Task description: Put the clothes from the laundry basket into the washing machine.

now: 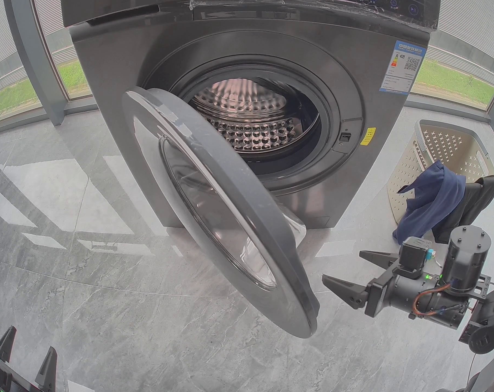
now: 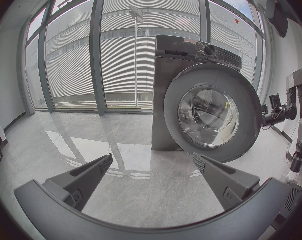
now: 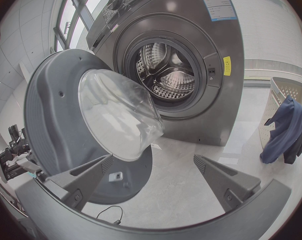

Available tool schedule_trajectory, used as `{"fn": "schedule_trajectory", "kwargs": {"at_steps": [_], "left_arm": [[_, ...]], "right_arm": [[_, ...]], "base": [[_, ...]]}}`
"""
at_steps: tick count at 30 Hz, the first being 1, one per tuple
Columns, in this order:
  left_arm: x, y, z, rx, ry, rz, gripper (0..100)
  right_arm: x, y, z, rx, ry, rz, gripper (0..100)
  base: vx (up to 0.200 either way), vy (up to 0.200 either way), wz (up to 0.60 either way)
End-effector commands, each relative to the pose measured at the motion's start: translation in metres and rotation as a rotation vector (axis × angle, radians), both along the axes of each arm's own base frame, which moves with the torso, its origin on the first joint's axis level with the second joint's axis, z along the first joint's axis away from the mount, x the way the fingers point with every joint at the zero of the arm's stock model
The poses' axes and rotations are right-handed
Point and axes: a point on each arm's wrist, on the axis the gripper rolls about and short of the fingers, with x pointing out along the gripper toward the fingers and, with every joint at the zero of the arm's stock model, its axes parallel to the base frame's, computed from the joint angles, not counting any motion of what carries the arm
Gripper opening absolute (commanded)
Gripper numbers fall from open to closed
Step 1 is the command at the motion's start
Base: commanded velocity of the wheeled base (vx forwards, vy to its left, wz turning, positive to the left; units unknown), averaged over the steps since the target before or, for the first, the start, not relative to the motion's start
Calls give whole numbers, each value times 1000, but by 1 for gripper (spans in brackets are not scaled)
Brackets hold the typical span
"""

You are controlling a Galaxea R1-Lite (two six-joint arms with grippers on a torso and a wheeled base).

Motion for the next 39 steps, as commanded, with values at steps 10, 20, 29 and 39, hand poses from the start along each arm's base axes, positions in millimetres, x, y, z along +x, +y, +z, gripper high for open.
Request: {"fn": "schedule_trajectory", "kwargs": {"at_steps": [10, 20, 29, 39], "left_arm": [[0, 0, -5, -1, 0, 0, 100], [0, 0, -5, 1, 2, 0, 100], [0, 0, -5, -1, 0, 0, 100], [0, 0, -5, -1, 0, 0, 100]], "right_arm": [[2, 37, -12, -22, 30, 115, 100], [36, 15, -2, 7, -11, -40, 100], [103, 24, 1, 23, -49, -179, 100], [126, 41, 1, 4, -23, -168, 100]], "base": [[-20, 0, 0], [0, 0, 0], [0, 0, 0], [0, 0, 0]]}}
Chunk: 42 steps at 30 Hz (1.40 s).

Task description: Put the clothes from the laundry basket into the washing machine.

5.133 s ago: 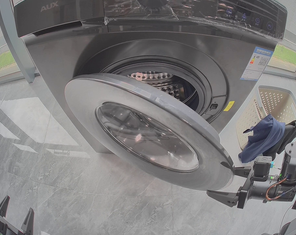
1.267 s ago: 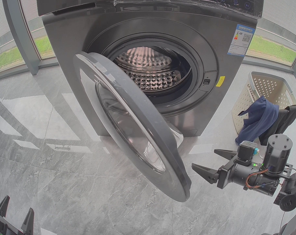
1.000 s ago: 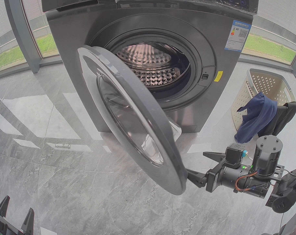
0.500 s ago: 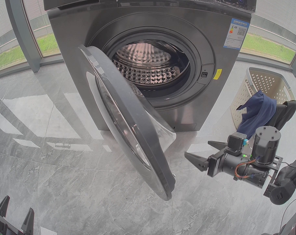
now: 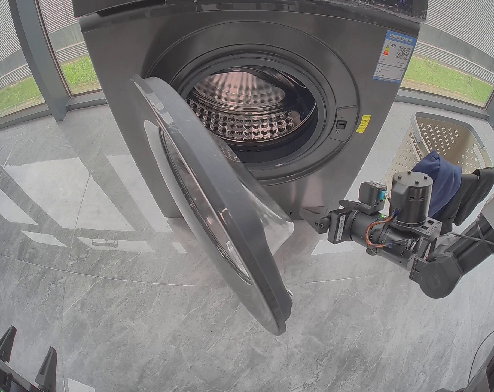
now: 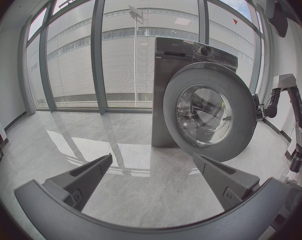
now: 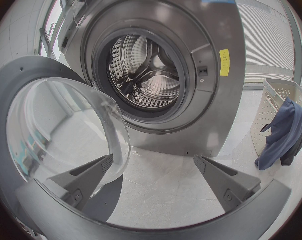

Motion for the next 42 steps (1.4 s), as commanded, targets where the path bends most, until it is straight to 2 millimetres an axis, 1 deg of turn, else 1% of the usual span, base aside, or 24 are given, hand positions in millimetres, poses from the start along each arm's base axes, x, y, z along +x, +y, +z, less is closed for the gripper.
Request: {"fn": "schedule_trajectory", "kwargs": {"at_steps": [1, 6, 15, 19, 24, 32, 33, 35, 39, 42], "left_arm": [[0, 0, -5, -1, 0, 1, 100], [0, 0, -5, 1, 2, 1, 100], [0, 0, -5, -1, 2, -1, 100], [0, 0, -5, -1, 0, 1, 100], [0, 0, -5, 1, 0, 1, 100], [0, 0, -5, 1, 0, -1, 100], [0, 0, -5, 1, 0, -1, 100], [0, 0, -5, 1, 0, -1, 100], [0, 0, -5, 1, 0, -1, 100], [0, 0, -5, 1, 2, 1, 100]], "right_arm": [[5, 12, -11, -15, 26, 23, 100], [-5, 26, -13, -21, 33, 70, 100], [-27, 57, -15, -27, 33, 155, 100], [-29, 63, -14, -24, 27, 170, 100], [-25, 70, -20, -27, 31, 178, 100], [-32, 96, -31, -33, 38, 244, 100], [-32, 97, -31, -33, 38, 245, 100], [-35, 106, -31, -29, 31, 267, 100], [-35, 110, -31, -25, 26, 274, 100], [-36, 122, -34, -19, 19, 299, 100]], "base": [[0, 0, 0], [0, 0, 0], [0, 0, 0], [0, 0, 0], [0, 0, 0], [0, 0, 0], [0, 0, 0], [0, 0, 0], [0, 0, 0], [0, 0, 0]]}}
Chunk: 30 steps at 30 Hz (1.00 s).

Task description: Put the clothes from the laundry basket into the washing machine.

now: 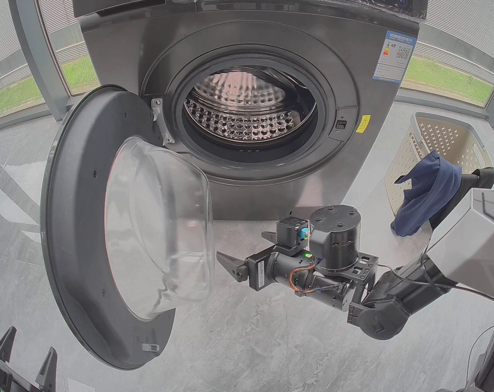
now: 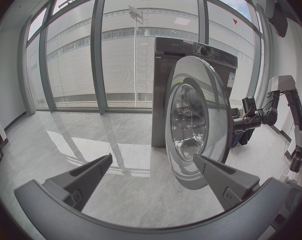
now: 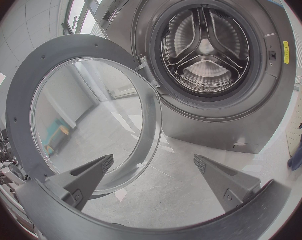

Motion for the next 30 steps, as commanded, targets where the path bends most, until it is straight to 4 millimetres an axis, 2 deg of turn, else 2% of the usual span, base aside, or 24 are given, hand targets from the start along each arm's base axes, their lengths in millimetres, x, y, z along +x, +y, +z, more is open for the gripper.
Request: {"fn": "schedule_trajectory", "kwargs": {"at_steps": [1, 15, 24, 26, 30], "left_arm": [[0, 0, -5, 0, 2, 0, 100], [0, 0, -5, -2, 2, 1, 100], [0, 0, -5, -2, 2, 0, 100], [0, 0, -5, -2, 0, 1, 100], [0, 0, -5, -2, 0, 1, 100]], "right_arm": [[-1, 15, -6, 0, 0, 28, 100], [7, 64, -16, 41, -30, 91, 100], [20, 76, -6, 82, -65, 84, 100], [20, 79, -7, 77, -60, 89, 100], [20, 96, -23, 67, -48, 110, 100]], "base": [[0, 0, 0], [0, 0, 0], [0, 0, 0], [0, 0, 0], [0, 0, 0]]}}
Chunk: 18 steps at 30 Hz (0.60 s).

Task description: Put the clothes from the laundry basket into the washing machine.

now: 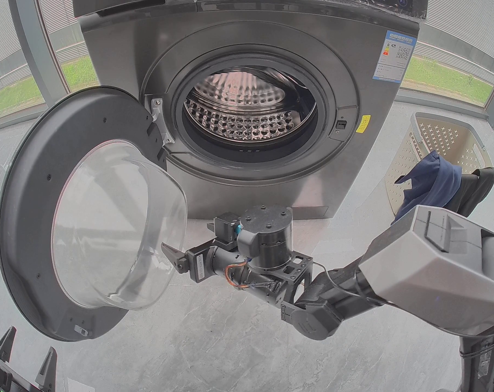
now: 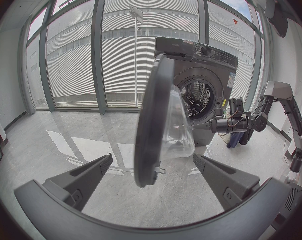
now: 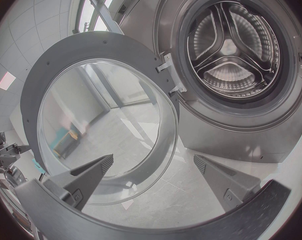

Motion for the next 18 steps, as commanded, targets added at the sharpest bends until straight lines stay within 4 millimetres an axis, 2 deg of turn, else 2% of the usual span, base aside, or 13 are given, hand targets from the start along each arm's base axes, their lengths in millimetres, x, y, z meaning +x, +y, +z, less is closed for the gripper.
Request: {"fn": "schedule_trajectory", "kwargs": {"at_steps": [1, 4, 9, 14, 16, 17, 18], "left_arm": [[0, 0, -5, 0, 2, 0, 100], [0, 0, -5, 0, 0, -1, 100], [0, 0, -5, 0, 2, -1, 100], [0, 0, -5, 0, 2, -1, 100], [0, 0, -5, 0, 2, -1, 100], [0, 0, -5, -2, 2, -1, 100], [0, 0, -5, 0, 2, 0, 100]], "right_arm": [[0, 15, -17, -14, 11, 19, 100], [-1, 31, -26, -5, 5, 39, 100], [4, 42, -22, 29, -23, 30, 100], [8, 30, -15, 39, -18, 6, 100], [9, 20, -2, 49, -26, -12, 100], [8, 2, 15, 54, -30, -40, 100], [7, -6, 23, 58, -33, -49, 100]], "base": [[0, 0, 0], [0, 0, 0], [0, 0, 0], [0, 0, 0], [0, 0, 0], [0, 0, 0], [0, 0, 0]]}}
